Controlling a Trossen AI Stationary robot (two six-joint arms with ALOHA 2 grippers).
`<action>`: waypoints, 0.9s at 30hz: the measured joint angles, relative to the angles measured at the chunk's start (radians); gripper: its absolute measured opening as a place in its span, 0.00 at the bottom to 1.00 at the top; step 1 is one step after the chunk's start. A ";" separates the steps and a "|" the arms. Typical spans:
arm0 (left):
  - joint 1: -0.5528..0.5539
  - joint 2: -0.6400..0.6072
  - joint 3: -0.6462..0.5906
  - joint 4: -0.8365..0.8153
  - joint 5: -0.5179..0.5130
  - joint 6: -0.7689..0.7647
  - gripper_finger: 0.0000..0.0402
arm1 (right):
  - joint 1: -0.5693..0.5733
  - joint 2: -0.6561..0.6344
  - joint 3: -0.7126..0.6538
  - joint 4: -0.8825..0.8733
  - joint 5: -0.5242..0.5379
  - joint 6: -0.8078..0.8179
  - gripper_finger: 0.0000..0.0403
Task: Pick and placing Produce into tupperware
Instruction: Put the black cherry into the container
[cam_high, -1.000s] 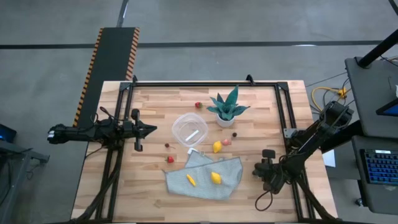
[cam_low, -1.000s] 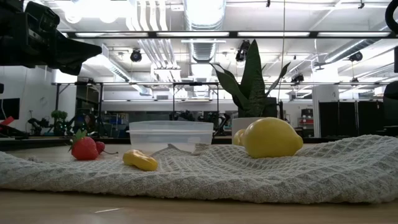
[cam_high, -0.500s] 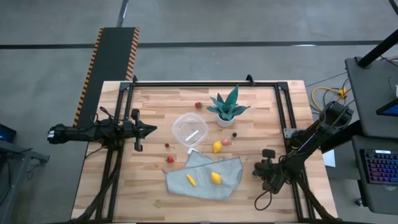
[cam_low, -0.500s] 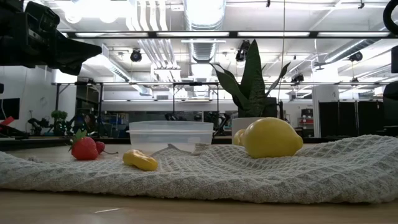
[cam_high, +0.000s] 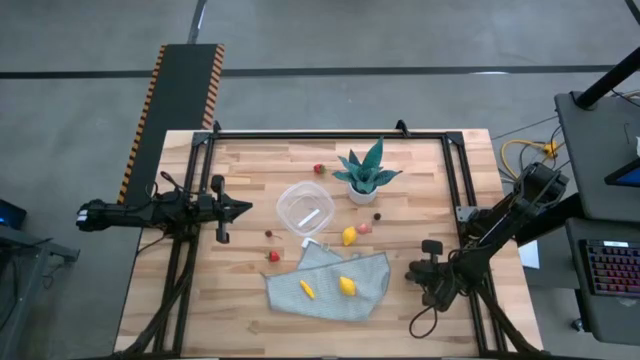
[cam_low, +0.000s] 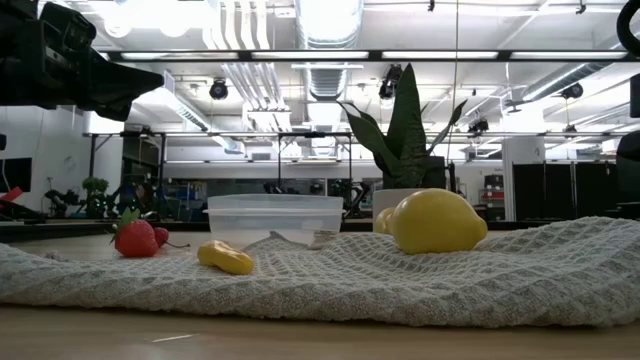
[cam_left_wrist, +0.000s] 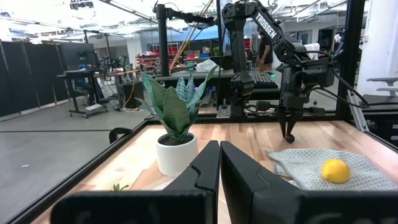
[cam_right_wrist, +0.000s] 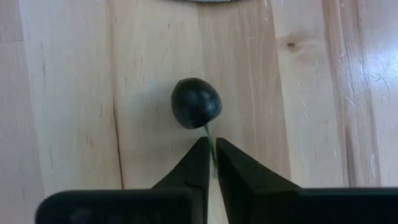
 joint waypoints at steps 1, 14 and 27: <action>0.000 0.000 0.000 0.000 0.000 0.000 0.00 | 0.000 0.000 0.000 0.000 0.000 0.000 0.03; 0.000 0.000 0.000 0.000 0.000 0.000 0.00 | 0.000 0.000 0.000 0.017 0.017 0.026 0.02; 0.000 0.000 0.000 0.000 0.000 0.000 0.00 | 0.000 -0.014 0.029 0.018 0.182 0.002 0.02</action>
